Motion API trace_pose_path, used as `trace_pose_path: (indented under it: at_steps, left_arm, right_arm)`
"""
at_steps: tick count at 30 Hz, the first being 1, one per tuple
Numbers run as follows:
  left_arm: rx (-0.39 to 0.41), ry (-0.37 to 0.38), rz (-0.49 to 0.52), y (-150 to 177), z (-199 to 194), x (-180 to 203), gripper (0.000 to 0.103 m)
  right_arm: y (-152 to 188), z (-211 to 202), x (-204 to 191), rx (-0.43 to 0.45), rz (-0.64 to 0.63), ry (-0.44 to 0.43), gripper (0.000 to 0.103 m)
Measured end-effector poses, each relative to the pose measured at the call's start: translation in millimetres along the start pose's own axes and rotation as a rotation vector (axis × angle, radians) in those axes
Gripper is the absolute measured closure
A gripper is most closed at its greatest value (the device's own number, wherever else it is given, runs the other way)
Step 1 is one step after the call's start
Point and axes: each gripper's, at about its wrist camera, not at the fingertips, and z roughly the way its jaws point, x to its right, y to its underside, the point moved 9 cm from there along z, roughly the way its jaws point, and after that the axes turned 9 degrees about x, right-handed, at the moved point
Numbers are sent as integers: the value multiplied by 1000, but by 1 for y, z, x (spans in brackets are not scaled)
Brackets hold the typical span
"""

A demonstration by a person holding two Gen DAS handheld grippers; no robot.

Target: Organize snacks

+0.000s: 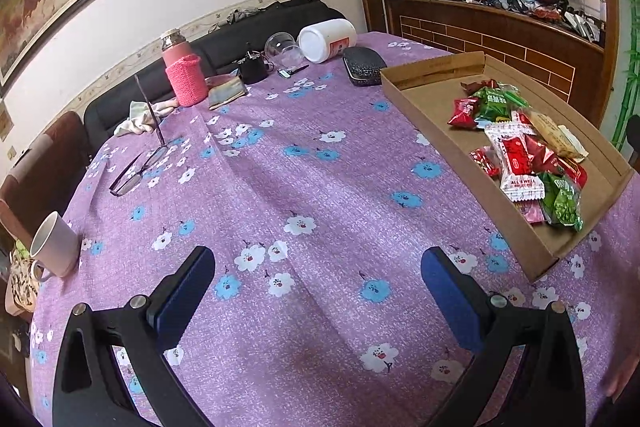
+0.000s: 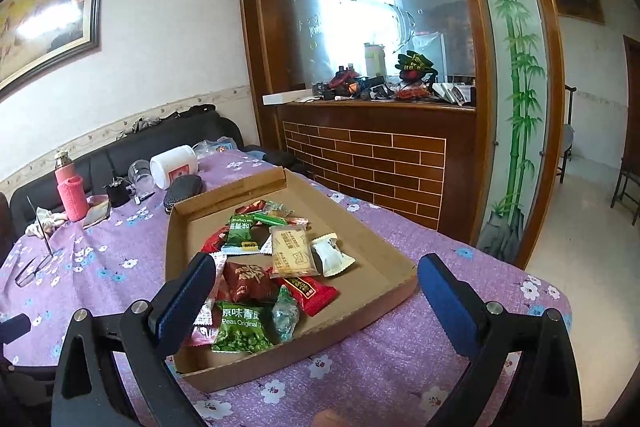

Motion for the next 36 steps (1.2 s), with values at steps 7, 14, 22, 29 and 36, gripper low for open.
trace_pose_path:
  at_steps: [7, 14, 22, 29, 36]
  left_arm:
    - [14, 2, 13, -1, -3, 4, 1]
    - [15, 5, 18, -1, -3, 6, 1]
    - [27, 11, 20, -3, -6, 7, 1]
    - [23, 20, 21, -3, -5, 8, 1]
    - [35, 64, -19, -3, -11, 8, 0]
  right_arm:
    - [0, -1, -2, 7, -5, 0, 1]
    - [0, 0, -4, 3, -13, -3, 1]
    - [0, 0, -4, 4, -11, -4, 1]
    - [-1, 0, -4, 5, -11, -4, 1]
    - [0, 0, -4, 1, -14, -4, 1]
